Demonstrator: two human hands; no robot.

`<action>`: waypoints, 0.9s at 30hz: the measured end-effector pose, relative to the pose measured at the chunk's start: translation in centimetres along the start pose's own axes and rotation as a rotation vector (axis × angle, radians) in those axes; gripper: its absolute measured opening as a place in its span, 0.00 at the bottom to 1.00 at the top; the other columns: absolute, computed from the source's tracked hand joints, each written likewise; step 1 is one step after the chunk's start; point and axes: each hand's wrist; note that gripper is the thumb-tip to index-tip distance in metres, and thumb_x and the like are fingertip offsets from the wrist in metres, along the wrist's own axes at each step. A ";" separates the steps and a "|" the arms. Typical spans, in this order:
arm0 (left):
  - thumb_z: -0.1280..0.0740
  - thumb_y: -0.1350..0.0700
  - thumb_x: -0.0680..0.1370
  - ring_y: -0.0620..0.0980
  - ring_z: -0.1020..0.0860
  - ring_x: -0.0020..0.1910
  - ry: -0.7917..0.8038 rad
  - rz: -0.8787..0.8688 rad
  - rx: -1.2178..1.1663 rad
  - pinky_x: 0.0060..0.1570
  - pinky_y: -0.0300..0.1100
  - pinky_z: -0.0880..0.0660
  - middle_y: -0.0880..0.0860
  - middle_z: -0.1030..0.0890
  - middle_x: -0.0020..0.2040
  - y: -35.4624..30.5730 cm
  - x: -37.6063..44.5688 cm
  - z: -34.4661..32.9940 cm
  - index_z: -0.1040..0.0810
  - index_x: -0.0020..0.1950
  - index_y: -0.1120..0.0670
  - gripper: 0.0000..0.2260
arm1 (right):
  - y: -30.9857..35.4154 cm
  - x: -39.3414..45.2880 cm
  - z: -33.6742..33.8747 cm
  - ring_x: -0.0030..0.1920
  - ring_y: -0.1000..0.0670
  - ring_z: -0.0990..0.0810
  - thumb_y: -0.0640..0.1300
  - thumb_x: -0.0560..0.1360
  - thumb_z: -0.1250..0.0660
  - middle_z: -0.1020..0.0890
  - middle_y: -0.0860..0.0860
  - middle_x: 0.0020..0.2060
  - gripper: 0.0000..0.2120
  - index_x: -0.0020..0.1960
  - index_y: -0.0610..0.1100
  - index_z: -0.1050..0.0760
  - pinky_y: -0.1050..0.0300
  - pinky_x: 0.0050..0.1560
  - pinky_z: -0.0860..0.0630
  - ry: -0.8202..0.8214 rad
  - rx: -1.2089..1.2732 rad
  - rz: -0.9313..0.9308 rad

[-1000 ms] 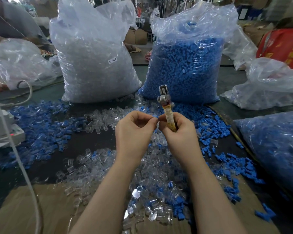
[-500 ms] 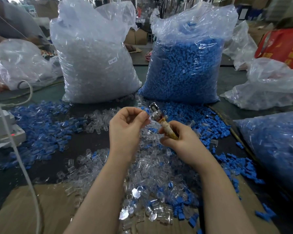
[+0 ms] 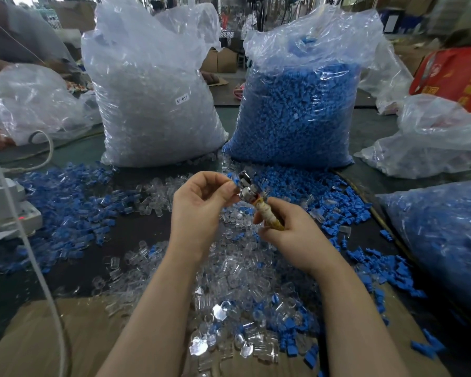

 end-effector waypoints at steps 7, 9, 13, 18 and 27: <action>0.31 0.66 0.76 0.41 0.19 0.36 -0.005 -0.008 0.006 0.40 0.31 0.24 0.48 0.18 0.36 -0.1 0.0 0.2 0.21 0.45 0.60 0.02 | 0.1 -0.1 -0.3 0.27 0.56 0.30 0.37 0.70 0.36 0.24 0.55 0.28 0.08 0.39 0.50 0.26 0.55 0.30 0.31 -0.067 -0.076 0.020; 0.31 0.66 0.76 0.40 0.20 0.36 -0.011 -0.013 0.009 0.39 0.31 0.24 0.47 0.18 0.35 -0.1 0.1 0.4 0.21 0.45 0.59 0.03 | 0.2 -0.1 -0.4 0.30 0.50 0.27 0.41 0.67 0.38 0.23 0.51 0.29 0.04 0.38 0.49 0.26 0.49 0.33 0.28 -0.097 -0.102 0.010; 0.31 0.66 0.76 0.41 0.19 0.37 -0.008 0.004 0.006 0.40 0.31 0.24 0.48 0.18 0.36 -0.2 0.1 0.4 0.21 0.45 0.59 0.03 | -0.1 0.0 -0.6 0.29 0.53 0.32 0.37 0.70 0.36 0.27 0.54 0.30 0.07 0.44 0.49 0.27 0.53 0.34 0.33 -0.014 -0.039 0.010; 0.32 0.66 0.76 0.44 0.18 0.39 0.005 0.026 -0.012 0.42 0.33 0.23 0.51 0.18 0.38 -0.2 0.1 0.3 0.21 0.45 0.60 0.03 | -0.1 -0.1 -0.4 0.28 0.57 0.34 0.41 0.69 0.36 0.28 0.60 0.29 0.08 0.47 0.49 0.29 0.58 0.32 0.35 0.018 0.048 0.003; 0.33 0.67 0.77 0.43 0.19 0.38 0.045 0.043 -0.007 0.42 0.34 0.22 0.51 0.18 0.38 -0.5 -0.1 0.5 0.22 0.46 0.60 0.03 | -0.1 0.0 -0.2 0.27 0.58 0.33 0.37 0.70 0.36 0.27 0.59 0.29 0.12 0.43 0.55 0.29 0.64 0.28 0.35 0.021 -0.020 0.007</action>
Point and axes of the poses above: each hand's wrist, its own x-axis towards the middle knuckle, its own z-axis out of the back of the hand, y = z × x
